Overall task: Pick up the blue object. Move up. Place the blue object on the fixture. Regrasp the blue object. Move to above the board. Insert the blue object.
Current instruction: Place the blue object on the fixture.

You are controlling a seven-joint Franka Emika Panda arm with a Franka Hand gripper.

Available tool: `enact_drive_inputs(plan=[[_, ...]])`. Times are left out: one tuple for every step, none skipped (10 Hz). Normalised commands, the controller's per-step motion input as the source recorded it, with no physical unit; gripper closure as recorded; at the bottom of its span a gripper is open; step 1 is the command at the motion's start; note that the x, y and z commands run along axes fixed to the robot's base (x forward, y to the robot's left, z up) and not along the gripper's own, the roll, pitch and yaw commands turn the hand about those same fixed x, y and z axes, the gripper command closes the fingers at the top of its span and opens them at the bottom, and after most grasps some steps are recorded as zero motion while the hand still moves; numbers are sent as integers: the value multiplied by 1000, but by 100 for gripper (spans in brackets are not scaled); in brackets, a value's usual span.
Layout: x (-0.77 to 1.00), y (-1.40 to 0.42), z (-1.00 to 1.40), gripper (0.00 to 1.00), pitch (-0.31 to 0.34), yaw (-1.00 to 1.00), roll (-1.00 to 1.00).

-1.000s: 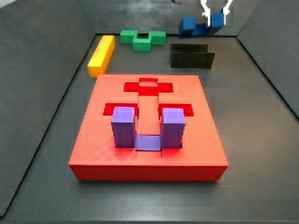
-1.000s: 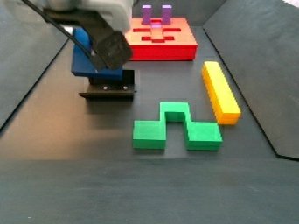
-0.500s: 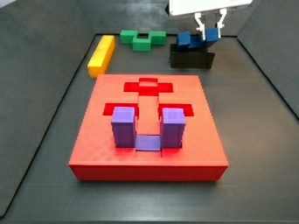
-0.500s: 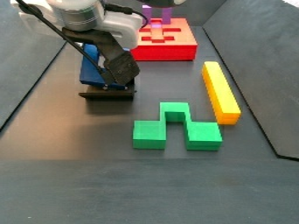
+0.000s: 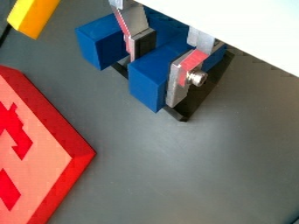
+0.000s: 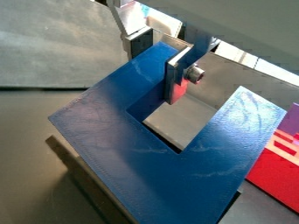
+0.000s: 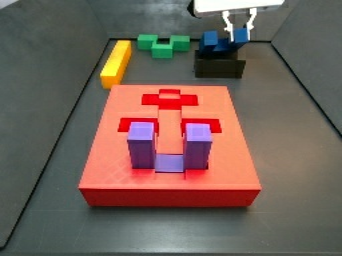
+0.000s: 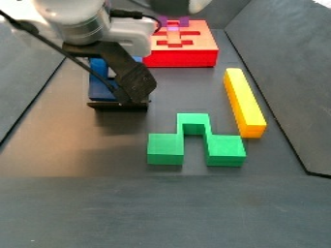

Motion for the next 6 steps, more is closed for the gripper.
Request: enact_drive_inputs(plan=[[237, 6, -49, 100, 134, 0, -31], [283, -20, 0, 100, 140, 0, 0], [303, -117, 3, 100, 191, 0, 0], [220, -86, 0, 100, 211, 0, 29], [137, -71, -69, 100, 137, 0, 40], [29, -77, -140, 100, 23, 0, 40]])
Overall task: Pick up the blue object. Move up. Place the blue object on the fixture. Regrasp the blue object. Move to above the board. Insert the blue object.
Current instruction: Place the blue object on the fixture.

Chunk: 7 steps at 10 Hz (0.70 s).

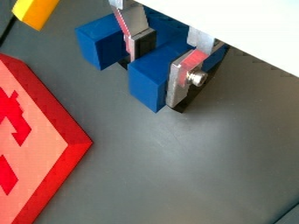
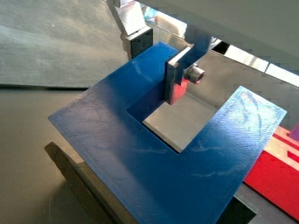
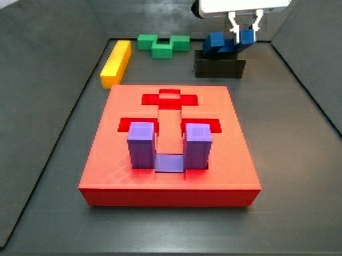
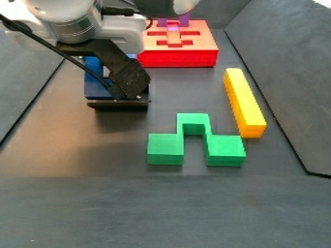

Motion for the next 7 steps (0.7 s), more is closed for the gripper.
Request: enact_drive_inputs(plan=[[40, -111, -191, 100, 0, 0, 26], [60, -174, -171, 100, 0, 0, 20], [0, -151, -80, 100, 0, -106, 0], [-3, 0, -94, 100, -26, -366, -66], [0, 34, -109, 100, 0, -411, -86], [0, 0, -166, 100, 74, -394, 0], [0, 0, -140, 100, 71, -257, 0]])
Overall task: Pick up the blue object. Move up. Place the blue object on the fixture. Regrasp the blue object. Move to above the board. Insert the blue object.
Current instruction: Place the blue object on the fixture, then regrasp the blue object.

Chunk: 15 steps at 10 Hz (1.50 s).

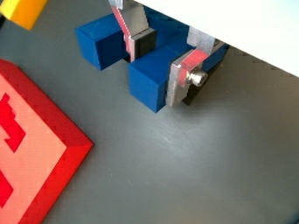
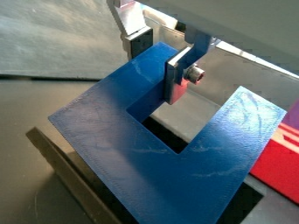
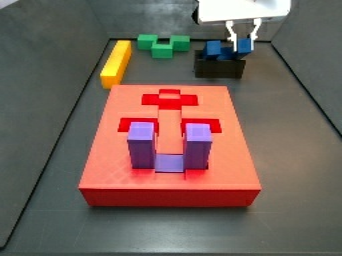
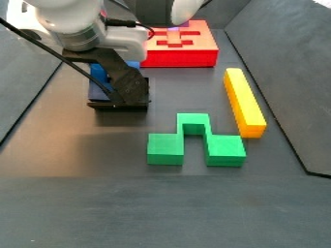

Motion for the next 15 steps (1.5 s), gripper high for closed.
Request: enact_drive_inputs(plan=[[0, 0, 0, 100, 3, 0, 6], [0, 0, 0, 100, 0, 0, 9], [0, 0, 0, 100, 0, 0, 0], [0, 0, 0, 0, 0, 0, 0], [20, 0, -14, 0, 0, 0, 0], [0, 6, 160, 0, 0, 0, -26], [0, 206, 423, 0, 0, -111, -146], [-17, 151, 431, 0, -160, -171, -220], [0, 69, 491, 0, -349, -209, -271], [0, 51, 546, 0, -380, -223, -289], [0, 0, 280, 0, -131, -180, 3], [0, -120, 54, 0, 69, -123, 589], [29, -249, 31, 0, 460, 0, 1000], [86, -286, 117, 0, 646, 0, 1000], [74, -263, 134, 0, 697, 0, 1000]])
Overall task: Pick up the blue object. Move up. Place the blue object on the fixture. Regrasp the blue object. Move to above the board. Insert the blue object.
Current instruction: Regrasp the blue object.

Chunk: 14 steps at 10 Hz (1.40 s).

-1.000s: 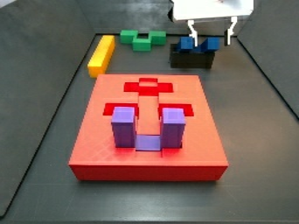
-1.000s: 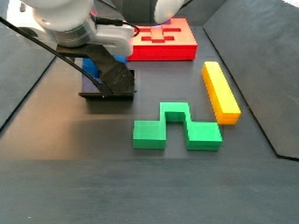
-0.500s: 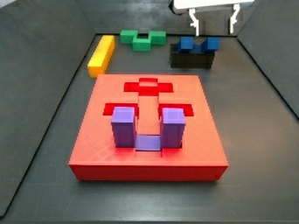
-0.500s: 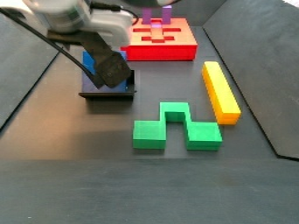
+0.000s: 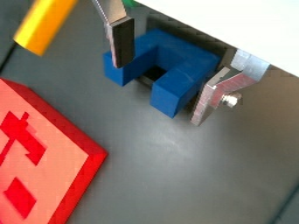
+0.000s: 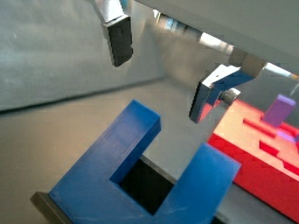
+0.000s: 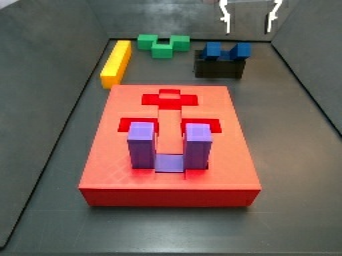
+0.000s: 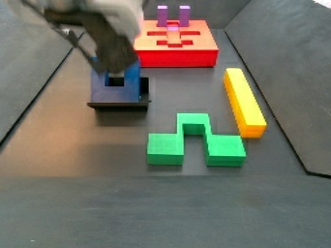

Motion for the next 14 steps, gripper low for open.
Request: enact_drive_inputs(plan=[[17, -243, 137, 0, 686, 49, 1000], [3, -254, 114, 0, 631, 120, 1000], [9, -314, 49, 0, 540, 149, 1000], [23, -337, 3, 0, 494, 154, 1000], [54, -340, 0, 0, 489, 140, 1000], [140, -380, 0, 0, 503, 40, 1000], [134, -391, 0, 0, 546, 0, 1000], [134, -391, 0, 0, 560, 0, 1000], [126, -389, 3, 0, 571, 0, 1000], [134, -383, 26, 0, 586, 0, 1000], [154, -380, 40, 0, 606, 0, 1000], [169, -389, 37, 0, 609, 0, 1000], [123, -357, 0, 0, 594, -57, 1000], [40, -297, 0, 0, 517, -231, 980]])
